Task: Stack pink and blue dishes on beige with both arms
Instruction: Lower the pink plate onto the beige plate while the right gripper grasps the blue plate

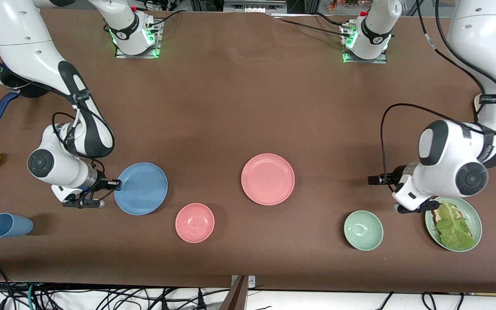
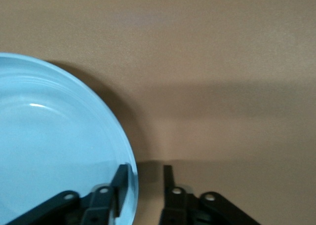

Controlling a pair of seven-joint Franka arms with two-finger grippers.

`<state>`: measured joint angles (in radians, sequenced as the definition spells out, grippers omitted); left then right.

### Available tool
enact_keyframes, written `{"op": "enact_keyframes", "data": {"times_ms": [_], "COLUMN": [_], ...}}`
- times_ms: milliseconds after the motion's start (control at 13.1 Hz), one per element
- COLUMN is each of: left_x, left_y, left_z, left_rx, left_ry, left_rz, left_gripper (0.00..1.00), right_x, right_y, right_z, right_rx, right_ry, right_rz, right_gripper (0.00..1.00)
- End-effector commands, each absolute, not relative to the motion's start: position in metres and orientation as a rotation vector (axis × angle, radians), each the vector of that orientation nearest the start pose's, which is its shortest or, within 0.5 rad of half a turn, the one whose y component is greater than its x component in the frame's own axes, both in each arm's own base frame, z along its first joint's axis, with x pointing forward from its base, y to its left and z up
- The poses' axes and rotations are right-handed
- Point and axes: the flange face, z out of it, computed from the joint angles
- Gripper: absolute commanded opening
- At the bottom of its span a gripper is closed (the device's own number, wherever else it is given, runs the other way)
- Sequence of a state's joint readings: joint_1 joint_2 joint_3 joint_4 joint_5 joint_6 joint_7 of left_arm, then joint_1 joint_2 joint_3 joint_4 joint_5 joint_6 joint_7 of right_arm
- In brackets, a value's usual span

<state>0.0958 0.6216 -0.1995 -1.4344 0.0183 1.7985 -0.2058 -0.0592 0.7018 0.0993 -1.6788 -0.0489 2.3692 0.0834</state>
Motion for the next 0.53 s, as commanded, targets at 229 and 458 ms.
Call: {"op": "enact_keyframes", "data": {"times_ms": [229,458], "left_x": [0.662,0.652], "left_y": [-0.002,0.01], "left_z": [0.394,0.426], "left_rx": [-3.136,-3.127], "left_ry": [-0.183,-0.222], "left_rz": [0.457,0.443], "left_gripper": [1.0,1.0], "right_x": [0.68,0.683], "right_y": [0.018,0.028], "right_z": [0.198,0.252], "right_rx": [-3.112,-3.108], "right_ry": [0.023,-0.096], "right_rz": [0.008,0.006], "right_gripper": [0.01,0.0]}}
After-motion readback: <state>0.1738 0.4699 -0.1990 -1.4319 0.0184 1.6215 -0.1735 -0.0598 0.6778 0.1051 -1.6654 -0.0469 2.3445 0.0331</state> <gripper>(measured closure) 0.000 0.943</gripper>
